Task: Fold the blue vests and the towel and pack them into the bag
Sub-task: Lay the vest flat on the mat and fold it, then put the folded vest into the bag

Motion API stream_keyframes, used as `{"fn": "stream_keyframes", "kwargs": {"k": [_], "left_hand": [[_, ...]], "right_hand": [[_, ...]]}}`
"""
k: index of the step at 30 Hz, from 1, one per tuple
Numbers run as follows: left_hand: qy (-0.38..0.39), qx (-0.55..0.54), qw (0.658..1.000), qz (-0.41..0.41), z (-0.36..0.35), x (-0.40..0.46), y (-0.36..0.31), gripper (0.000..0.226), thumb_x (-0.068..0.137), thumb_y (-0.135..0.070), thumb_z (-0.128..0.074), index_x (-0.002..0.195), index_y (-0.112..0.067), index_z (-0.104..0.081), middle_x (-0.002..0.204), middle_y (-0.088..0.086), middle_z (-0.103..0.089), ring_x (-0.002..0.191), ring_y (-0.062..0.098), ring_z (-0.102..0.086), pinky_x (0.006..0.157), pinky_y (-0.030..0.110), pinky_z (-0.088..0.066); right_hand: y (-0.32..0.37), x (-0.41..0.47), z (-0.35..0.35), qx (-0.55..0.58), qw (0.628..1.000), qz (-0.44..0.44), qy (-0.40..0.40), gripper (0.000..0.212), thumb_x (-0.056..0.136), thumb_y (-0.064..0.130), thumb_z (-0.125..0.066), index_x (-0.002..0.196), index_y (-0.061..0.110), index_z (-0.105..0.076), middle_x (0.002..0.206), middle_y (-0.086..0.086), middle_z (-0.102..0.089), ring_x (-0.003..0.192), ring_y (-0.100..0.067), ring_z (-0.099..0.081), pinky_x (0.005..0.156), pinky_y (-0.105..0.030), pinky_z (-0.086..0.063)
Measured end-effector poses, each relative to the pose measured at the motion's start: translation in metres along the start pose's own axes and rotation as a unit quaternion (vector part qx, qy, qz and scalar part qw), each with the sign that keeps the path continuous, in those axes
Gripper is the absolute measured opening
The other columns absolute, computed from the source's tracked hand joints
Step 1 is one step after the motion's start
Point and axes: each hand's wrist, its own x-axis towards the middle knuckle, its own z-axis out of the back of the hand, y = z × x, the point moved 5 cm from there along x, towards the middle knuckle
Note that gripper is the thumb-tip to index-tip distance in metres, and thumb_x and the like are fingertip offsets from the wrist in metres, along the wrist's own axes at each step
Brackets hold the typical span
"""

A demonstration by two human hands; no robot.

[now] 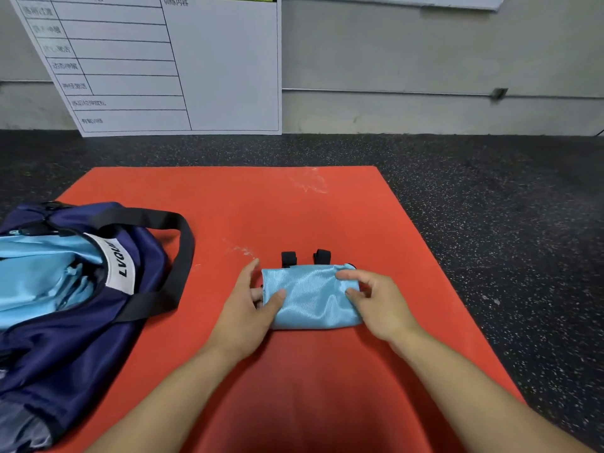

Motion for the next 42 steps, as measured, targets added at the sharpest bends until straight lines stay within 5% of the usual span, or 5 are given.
{"fn": "stream_keyframes", "kwargs": {"k": [7,15,25,28,42], "left_hand": [[-0.079,0.364,0.873,-0.316,-0.02,-0.014,-0.03,0.023,0.094,-0.038,-0.058,0.115,-0.036,-0.066,0.133,-0.004,-0.05,0.128,0.02,-0.046,0.099,0.039,-0.035],[-0.036,0.371,0.912,-0.17,-0.019,-0.003,0.001,0.049,0.09,-0.065,-0.028,0.107,-0.049,-0.071,0.159,0.003,-0.037,0.154,0.025,-0.014,0.117,0.044,-0.017],[0.025,0.332,0.941,-0.054,-0.011,0.008,-0.008,0.022,0.102,-0.051,-0.043,0.103,-0.052,-0.065,0.132,-0.005,-0.054,0.145,0.026,-0.029,0.115,0.043,-0.024],[0.029,0.327,0.939,-0.097,-0.014,0.006,-0.01,0.014,0.1,-0.038,-0.054,0.102,-0.042,-0.067,0.092,-0.013,-0.047,0.11,0.017,-0.047,0.099,0.038,-0.036],[0.004,0.111,0.988,-0.108,0.023,0.001,-0.028,0.042,0.087,-0.01,-0.075,0.117,-0.039,-0.069,0.123,-0.019,-0.062,0.119,-0.011,-0.051,0.105,0.006,-0.031]], "right_hand": [[0.014,-0.004,-0.001,-0.12,0.991,0.051,-0.039,0.03,0.094,0.02,-0.067,0.122,0.03,-0.072,0.121,0.014,-0.057,0.114,-0.008,-0.057,0.103,-0.026,-0.042],[0.021,-0.024,-0.024,-0.286,0.937,0.197,0.032,0.037,0.098,0.047,-0.047,0.13,0.047,-0.065,0.168,0.007,-0.023,0.156,-0.017,-0.012,0.124,-0.041,-0.017],[-0.003,-0.004,-0.002,-0.124,0.992,0.005,-0.035,0.016,0.092,0.036,-0.066,0.101,0.042,-0.077,0.102,0.018,-0.067,0.098,-0.012,-0.059,0.09,-0.035,-0.046],[0.003,-0.002,-0.006,-0.087,0.996,-0.006,-0.026,0.017,0.095,0.025,-0.068,0.105,0.033,-0.078,0.107,0.015,-0.07,0.1,-0.009,-0.061,0.086,-0.026,-0.042],[0.037,-0.003,-0.012,0.203,0.979,-0.01,0.024,0.055,0.082,-0.015,-0.067,0.119,0.026,-0.073,0.128,0.002,-0.066,0.097,-0.008,-0.071,0.079,-0.024,-0.057]]}}
